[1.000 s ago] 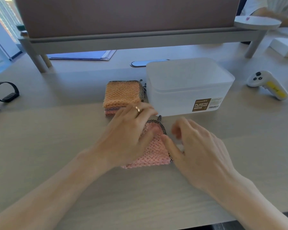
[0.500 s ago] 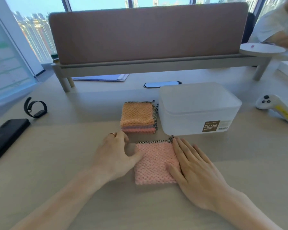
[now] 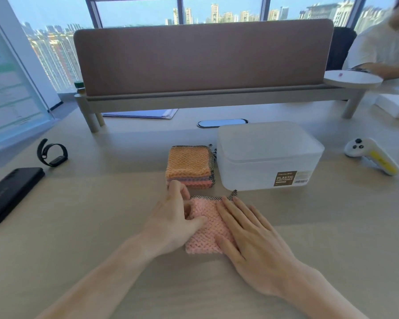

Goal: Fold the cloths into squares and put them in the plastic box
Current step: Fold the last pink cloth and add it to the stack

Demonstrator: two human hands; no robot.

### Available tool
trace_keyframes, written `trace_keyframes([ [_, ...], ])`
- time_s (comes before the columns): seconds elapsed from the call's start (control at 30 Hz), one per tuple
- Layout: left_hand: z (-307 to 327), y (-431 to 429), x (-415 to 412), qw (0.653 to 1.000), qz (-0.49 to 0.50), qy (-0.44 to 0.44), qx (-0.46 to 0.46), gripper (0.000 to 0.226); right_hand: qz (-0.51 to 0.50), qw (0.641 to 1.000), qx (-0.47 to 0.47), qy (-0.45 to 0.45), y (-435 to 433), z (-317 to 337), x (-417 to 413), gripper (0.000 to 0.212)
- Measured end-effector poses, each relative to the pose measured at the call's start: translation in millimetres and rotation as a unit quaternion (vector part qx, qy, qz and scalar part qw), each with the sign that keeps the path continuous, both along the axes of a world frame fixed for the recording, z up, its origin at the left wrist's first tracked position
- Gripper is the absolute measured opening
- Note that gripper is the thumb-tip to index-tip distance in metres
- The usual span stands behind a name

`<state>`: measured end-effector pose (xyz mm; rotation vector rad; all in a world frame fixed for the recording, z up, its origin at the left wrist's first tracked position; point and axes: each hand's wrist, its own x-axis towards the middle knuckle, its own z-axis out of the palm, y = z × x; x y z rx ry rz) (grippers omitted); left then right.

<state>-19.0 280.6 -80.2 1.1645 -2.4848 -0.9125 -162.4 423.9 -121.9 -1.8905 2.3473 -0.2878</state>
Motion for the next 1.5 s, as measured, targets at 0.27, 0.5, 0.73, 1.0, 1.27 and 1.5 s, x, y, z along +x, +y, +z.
trace_keyframes([
  [0.27, -7.4, 17.7, 2.9, 0.96, 0.005, 0.198, 0.198, 0.06, -0.006, 1.0, 0.005, 0.008, 1.3, 0.7, 0.4, 0.066],
  [0.5, -16.0, 19.6, 4.0, 0.934, 0.005, 0.211, 0.29, 0.047, -0.009, 1.0, 0.02, 0.003, 2.2, 3.2, 1.5, 0.066],
  [0.73, 1.9, 5.4, -0.7, 0.984, -0.076, 0.125, 0.105, 0.048, -0.02, 0.994, -0.051, -0.099, 1.3, 3.5, -1.9, 0.065],
  [1.0, 85.0, -44.3, 17.0, 0.935, -0.118, 0.239, 0.233, 0.05, -0.006, 0.631, -0.238, -0.739, -33.3, 46.4, 9.3, 0.085],
  [1.27, 101.3, -85.5, 9.8, 0.914, -0.077, 0.278, 0.283, 0.046, -0.09, 0.779, -0.25, -0.568, -95.8, 111.7, -9.0, 0.038],
  [1.5, 80.7, -121.7, -22.7, 0.968, -0.021, 0.218, 0.124, 0.041, -0.062, 0.991, -0.1, -0.065, -148.6, 154.0, -43.3, 0.038],
])
